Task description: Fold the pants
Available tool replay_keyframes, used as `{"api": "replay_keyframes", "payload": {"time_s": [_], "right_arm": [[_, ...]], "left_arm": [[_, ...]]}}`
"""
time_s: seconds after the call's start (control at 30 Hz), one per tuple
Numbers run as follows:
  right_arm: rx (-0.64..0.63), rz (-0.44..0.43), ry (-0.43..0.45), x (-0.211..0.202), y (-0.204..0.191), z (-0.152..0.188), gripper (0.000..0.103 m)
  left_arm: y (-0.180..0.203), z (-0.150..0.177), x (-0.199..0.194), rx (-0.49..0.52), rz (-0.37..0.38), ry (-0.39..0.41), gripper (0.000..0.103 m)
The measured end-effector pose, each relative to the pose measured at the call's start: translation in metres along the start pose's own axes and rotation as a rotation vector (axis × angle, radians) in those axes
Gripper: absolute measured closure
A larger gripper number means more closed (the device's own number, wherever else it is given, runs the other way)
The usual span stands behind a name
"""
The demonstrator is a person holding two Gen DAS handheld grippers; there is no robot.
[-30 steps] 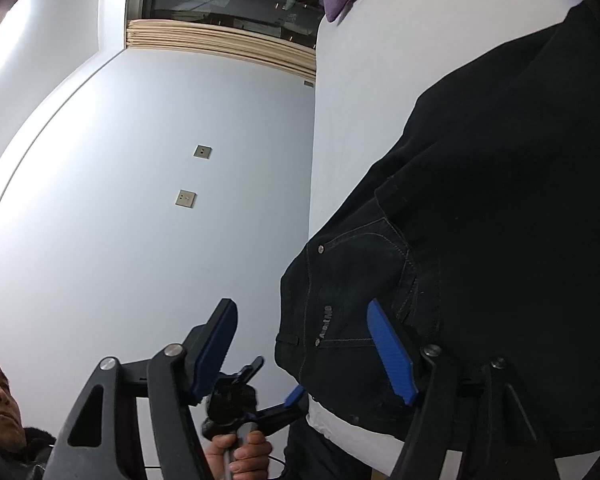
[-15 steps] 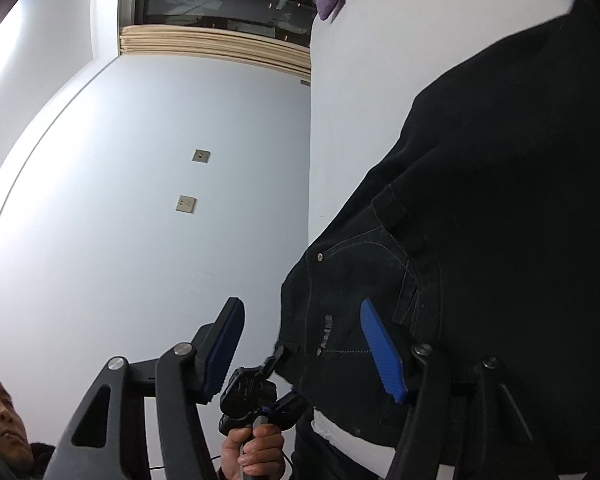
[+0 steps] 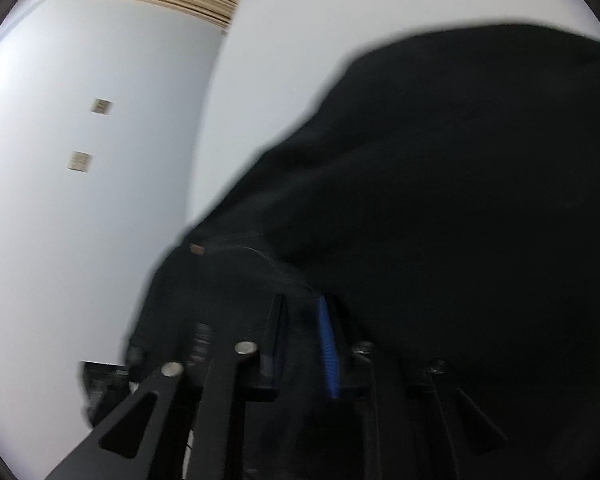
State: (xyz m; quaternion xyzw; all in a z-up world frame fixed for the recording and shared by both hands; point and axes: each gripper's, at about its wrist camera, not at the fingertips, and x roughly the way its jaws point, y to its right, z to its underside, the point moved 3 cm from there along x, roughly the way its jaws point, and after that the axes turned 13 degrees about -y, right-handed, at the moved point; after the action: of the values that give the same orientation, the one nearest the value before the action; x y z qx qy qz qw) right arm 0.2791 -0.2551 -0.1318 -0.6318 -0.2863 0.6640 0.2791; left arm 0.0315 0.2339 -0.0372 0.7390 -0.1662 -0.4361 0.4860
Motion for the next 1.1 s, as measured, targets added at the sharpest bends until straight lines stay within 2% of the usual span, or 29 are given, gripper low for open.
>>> {"api": "replay_keyframes", "payload": {"time_s": [0.13, 0.3, 0.4, 0.47, 0.5, 0.53, 0.57, 0.6, 0.67, 0.8, 0.97, 1.1], "right_arm": [[0.023, -0.035, 0.010, 0.007, 0.012, 0.002, 0.103], [-0.006, -0.002, 0.035, 0.014, 0.012, 0.002, 0.103], [0.035, -0.087, 0.010, 0.013, 0.023, -0.002, 0.103], [0.038, -0.101, -0.009, 0.005, 0.019, -0.002, 0.102], [0.033, -0.106, -0.001, -0.003, 0.016, -0.001, 0.079], [0.027, -0.152, 0.035, -0.020, 0.012, 0.001, 0.042], [0.024, -0.198, 0.070, -0.032, 0.010, 0.003, 0.029], [0.017, -0.257, 0.118, -0.048, 0.008, 0.006, 0.021], [-0.026, -0.343, 0.161, -0.078, 0.003, 0.010, 0.021], [-0.117, -0.384, 0.136, -0.108, -0.006, 0.016, 0.018], [-0.192, -0.354, 0.121, -0.117, -0.014, 0.023, 0.014], [-0.189, -0.232, 0.063, -0.098, -0.014, 0.020, 0.017]], "left_arm": [[0.034, -0.003, 0.011, 0.110, -0.034, -0.006, 0.086], [0.083, 0.004, 0.036, 0.282, -0.077, -0.028, 0.086], [0.113, 0.014, 0.056, 0.384, -0.101, -0.051, 0.087], [0.134, 0.024, 0.069, 0.457, -0.124, -0.070, 0.087], [0.145, 0.030, 0.077, 0.504, -0.136, -0.082, 0.087], [0.155, 0.035, 0.084, 0.533, -0.142, -0.091, 0.086], [0.164, 0.042, 0.094, 0.572, -0.149, -0.103, 0.086], [0.171, 0.049, 0.103, 0.602, -0.156, -0.117, 0.086], [0.188, 0.064, 0.128, 0.677, -0.176, -0.160, 0.086], [0.200, 0.098, 0.176, 0.797, -0.224, -0.231, 0.086], [0.194, 0.133, 0.220, 0.889, -0.297, -0.305, 0.086], [0.197, 0.145, 0.243, 0.967, -0.354, -0.314, 0.086]]}}
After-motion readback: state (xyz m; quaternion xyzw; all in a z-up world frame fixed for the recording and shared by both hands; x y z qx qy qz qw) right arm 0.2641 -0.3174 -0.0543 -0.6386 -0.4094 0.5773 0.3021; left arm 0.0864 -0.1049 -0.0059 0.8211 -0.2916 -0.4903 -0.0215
